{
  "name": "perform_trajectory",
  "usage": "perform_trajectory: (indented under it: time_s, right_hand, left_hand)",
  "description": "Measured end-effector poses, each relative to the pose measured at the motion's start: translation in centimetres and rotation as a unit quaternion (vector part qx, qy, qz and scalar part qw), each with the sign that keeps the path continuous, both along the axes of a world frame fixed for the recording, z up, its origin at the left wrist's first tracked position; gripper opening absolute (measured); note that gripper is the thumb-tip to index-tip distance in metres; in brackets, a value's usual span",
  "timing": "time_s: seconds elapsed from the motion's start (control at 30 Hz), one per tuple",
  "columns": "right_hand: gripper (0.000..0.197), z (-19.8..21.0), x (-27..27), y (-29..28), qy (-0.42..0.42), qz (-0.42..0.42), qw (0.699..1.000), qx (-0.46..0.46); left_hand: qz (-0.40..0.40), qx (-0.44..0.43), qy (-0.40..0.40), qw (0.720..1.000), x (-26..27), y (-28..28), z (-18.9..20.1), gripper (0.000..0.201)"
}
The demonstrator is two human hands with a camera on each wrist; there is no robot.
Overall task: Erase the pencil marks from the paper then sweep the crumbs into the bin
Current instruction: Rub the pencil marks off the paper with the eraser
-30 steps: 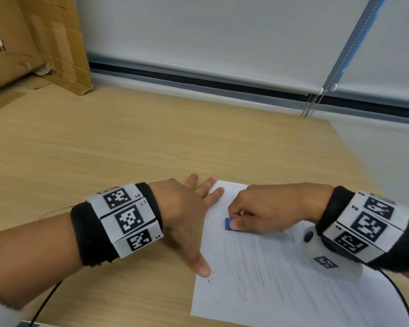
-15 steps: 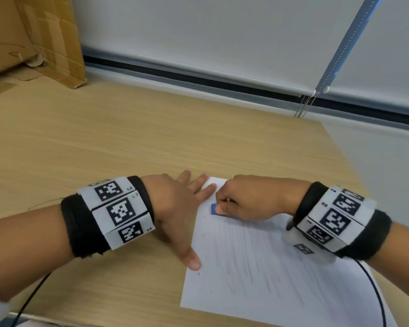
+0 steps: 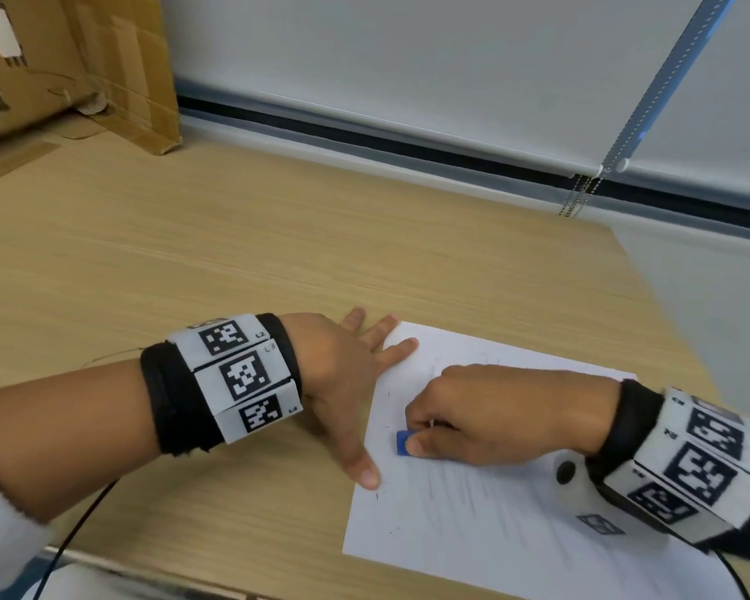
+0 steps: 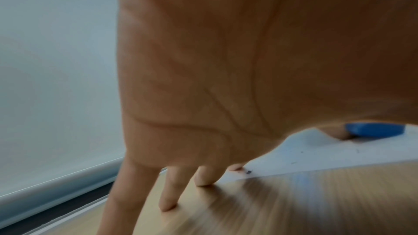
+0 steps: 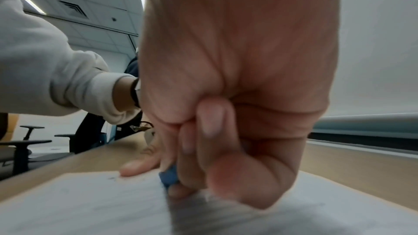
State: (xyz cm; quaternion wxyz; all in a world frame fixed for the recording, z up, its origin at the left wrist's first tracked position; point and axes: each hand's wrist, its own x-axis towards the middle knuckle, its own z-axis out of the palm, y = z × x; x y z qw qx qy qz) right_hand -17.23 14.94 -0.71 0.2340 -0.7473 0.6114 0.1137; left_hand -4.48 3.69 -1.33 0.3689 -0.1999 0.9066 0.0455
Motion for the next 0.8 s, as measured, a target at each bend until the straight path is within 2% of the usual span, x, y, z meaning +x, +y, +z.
perform_trajectory:
  time_s: [0.17, 0.33, 0.5, 0.63, 0.7, 0.8]
  right_hand:
    - [0.044, 0.1, -0.6, -1.5, 0.007, -0.033, 0.999, -0.035]
    - [0.046, 0.4, 0.8, 0.2, 0.003, 0.022, 0.999, 0.046]
    - [0.046, 0.3, 0.2, -0.5, 0.019, -0.007, 1.0, -0.01]
    - [0.041, 0.3, 1.5, 1.3, -0.028, 0.032, 0.998, 0.054]
    - [0.045, 0.4, 1.5, 0.8, -0.018, 0.04, 0.998, 0.037]
    - [0.046, 0.5, 0.7, -0.3, -0.007, 0.009, 1.0, -0.004]
  left_hand:
    - [-0.001, -0.005, 0.006, 1.0, -0.1, 0.0, 0.0, 0.147]
    - [0.001, -0.006, 0.001, 1.0, 0.0, 0.0, -0.2, 0.147]
    - [0.006, 0.001, 0.007, 1.0, 0.1, -0.1, 0.0, 0.146]
    - [0.009, 0.001, 0.0, 1.0, 0.1, -0.1, 0.0, 0.147]
    - [0.007, -0.001, -0.001, 1.0, 0.1, 0.0, 0.0, 0.147]
    - [0.004, -0.001, 0.004, 1.0, 0.1, -0.1, 0.0, 0.146]
